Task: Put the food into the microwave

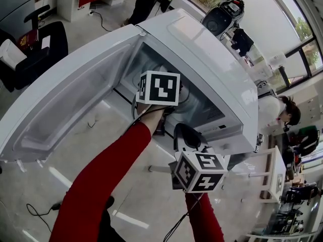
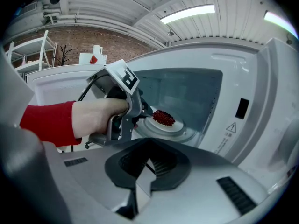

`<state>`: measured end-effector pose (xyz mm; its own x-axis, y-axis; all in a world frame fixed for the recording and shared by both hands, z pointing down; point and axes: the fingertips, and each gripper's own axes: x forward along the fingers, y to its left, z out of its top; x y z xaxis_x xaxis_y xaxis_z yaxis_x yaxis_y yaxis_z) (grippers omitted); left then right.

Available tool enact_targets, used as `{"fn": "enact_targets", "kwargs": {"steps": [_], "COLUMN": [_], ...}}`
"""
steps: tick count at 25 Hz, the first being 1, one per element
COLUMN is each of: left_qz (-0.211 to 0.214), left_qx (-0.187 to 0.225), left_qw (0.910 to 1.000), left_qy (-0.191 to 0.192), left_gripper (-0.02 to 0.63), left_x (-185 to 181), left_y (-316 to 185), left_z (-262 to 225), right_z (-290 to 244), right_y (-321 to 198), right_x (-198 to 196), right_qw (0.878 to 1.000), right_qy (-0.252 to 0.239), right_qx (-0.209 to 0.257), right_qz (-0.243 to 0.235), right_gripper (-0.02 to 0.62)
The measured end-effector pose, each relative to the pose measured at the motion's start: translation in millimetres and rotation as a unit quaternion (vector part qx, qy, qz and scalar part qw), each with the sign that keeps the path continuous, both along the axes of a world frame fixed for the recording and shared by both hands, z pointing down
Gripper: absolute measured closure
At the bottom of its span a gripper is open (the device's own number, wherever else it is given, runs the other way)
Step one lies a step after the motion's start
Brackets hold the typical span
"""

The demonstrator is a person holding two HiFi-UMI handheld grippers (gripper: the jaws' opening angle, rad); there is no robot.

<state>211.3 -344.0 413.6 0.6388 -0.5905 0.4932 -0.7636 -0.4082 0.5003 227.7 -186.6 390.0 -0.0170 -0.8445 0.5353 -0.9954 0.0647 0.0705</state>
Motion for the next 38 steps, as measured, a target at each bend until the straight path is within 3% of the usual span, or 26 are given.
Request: {"fn": "enact_targets", "kwargs": {"steps": [13,22,31,35,38], "left_qz": [0.017,0.027,0.022,0.01,0.009], "left_qx": [0.024,0.085,0.086,0.105,0.104], "left_qw": [0.9986,0.9889,0.9919,0.991,0.993], "left_qy": [-0.043,-0.119,-0.091,-0.083,-0.054], "left_gripper": [0.495,0.482,0.487,0.568,0.592], "left_x": [-10.2,-13.6,-18.0,-25.9,-33.9], "left_y": [-0.7,-2.3,-3.8,-6.3,-4.9], "left_z": [11.0,10.7,4.2,-7.1,-13.7], "right_z": [5.5,7.2,6.7,6.0,4.2], "right_y": [3.8,5.5,3.2,0.5,-2.6], "right_x": [-2.9,-1.9,0.7,1.5,-1.9], "right_qw": [1.0,1.0,1.0,1.0,1.0], "right_qy": [0.006,0.008,0.009,0.005,-0.005], "right_qx": [-0.007,-0.01,-0.009,-0.005,0.001], "right_qz": [-0.004,-0.006,-0.003,-0.001,0.002], "right_gripper": [0.581,0.581,0.581,0.581,0.581]}}
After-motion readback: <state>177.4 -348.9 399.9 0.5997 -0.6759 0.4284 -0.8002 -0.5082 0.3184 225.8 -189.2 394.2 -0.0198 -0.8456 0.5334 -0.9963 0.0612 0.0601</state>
